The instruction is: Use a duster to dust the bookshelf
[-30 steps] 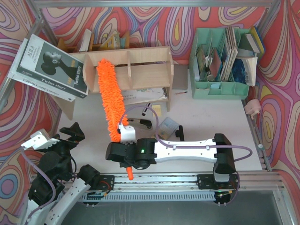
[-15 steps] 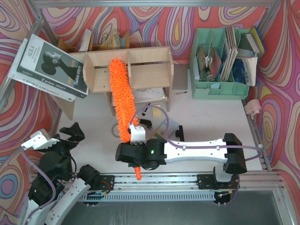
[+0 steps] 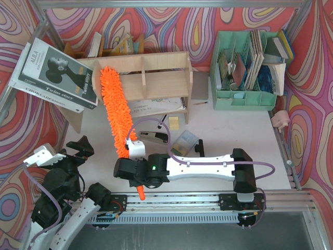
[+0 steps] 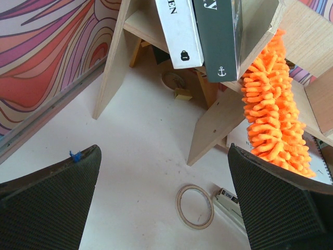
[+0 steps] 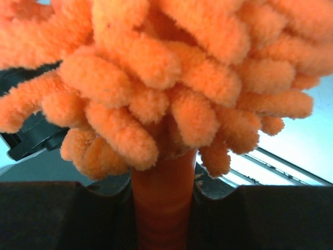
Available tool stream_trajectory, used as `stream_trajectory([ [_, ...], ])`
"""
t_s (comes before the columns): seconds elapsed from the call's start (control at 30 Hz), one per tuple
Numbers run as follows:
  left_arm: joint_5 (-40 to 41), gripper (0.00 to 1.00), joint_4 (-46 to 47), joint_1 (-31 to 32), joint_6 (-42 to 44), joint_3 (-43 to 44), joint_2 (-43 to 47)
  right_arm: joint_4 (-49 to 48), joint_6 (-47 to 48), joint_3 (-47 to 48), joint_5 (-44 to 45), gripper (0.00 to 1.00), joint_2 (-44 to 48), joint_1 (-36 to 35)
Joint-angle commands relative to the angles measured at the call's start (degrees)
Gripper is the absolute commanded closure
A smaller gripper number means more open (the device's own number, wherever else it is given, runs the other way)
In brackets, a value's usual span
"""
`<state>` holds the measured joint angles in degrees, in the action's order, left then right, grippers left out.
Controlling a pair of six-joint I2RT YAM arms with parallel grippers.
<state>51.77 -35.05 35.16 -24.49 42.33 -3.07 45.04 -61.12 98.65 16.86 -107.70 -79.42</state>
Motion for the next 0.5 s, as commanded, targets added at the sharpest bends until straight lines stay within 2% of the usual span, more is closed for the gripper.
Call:
stream_trajectory([
  [0.0, 0.96, 0.02, -0.23, -0.26, -0.37, 0.48, 0.27, -0.11, 1.56, -0.05, 1.26, 1.00, 1.41, 0.31],
  [0.27, 0.96, 0.01, -0.20, -0.26, -0.38, 0.48, 0.34, 2.16, -10.68, -10.86, 7.95, 1.00, 11.19, 0.38],
  [0.47, 0.99, 0.02, -0.16, -0.26, -0.38, 0.52, 0.26, 1.02, -8.51, -9.22, 6.91, 1.00, 9.78, 0.60],
])
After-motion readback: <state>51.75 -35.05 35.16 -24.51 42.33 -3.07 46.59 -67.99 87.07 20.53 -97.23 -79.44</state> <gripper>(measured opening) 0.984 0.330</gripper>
